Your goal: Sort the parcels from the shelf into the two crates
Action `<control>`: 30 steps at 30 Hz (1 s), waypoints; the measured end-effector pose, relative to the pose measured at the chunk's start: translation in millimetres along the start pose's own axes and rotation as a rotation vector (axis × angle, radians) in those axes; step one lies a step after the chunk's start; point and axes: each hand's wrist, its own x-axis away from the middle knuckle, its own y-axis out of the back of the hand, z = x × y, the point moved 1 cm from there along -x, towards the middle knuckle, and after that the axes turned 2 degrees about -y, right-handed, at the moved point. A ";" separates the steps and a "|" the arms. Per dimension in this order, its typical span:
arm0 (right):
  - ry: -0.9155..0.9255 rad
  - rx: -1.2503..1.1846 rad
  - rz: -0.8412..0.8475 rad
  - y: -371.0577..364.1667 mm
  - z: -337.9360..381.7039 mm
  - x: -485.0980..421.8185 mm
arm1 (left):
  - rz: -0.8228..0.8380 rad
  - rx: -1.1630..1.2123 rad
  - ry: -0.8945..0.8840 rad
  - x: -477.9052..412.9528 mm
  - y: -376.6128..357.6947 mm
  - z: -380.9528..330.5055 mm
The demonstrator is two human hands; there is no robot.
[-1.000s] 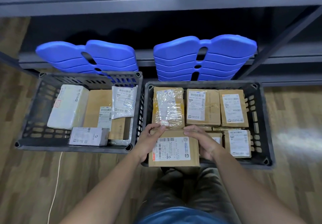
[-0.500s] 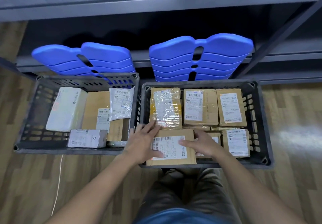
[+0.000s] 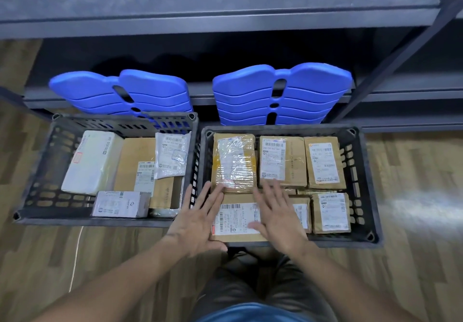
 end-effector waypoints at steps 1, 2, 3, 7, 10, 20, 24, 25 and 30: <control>0.108 0.115 0.008 -3.5 -1.4 3.0 | -0.003 -0.009 -0.001 3.2 -2.9 -3.2; 0.164 0.184 0.026 -8.5 -2.8 5.6 | -0.007 0.002 0.002 4.8 -5.6 -4.3; 0.178 0.213 0.054 -12.5 -3.7 7.0 | -0.004 0.018 0.007 4.8 -8.1 -3.8; 0.169 0.232 0.107 -20.0 -2.8 3.5 | 0.020 0.036 0.021 0.0 -11.1 -0.6; 0.150 0.200 0.114 -21.6 -4.8 4.0 | 0.041 0.020 0.049 -3.4 -12.0 -4.8; 0.123 0.207 0.070 -31.4 -4.0 2.5 | 0.098 0.035 0.125 -6.5 -6.4 -12.4; 0.049 0.253 0.049 -27.7 1.8 7.7 | 0.068 0.045 0.147 0.2 -5.5 -14.5; 0.035 0.264 0.063 -26.5 3.0 8.0 | 0.082 0.050 0.163 0.8 -6.8 -15.0; 0.021 0.247 0.088 -29.2 5.2 8.3 | 0.117 0.077 0.180 -0.6 -10.5 -16.8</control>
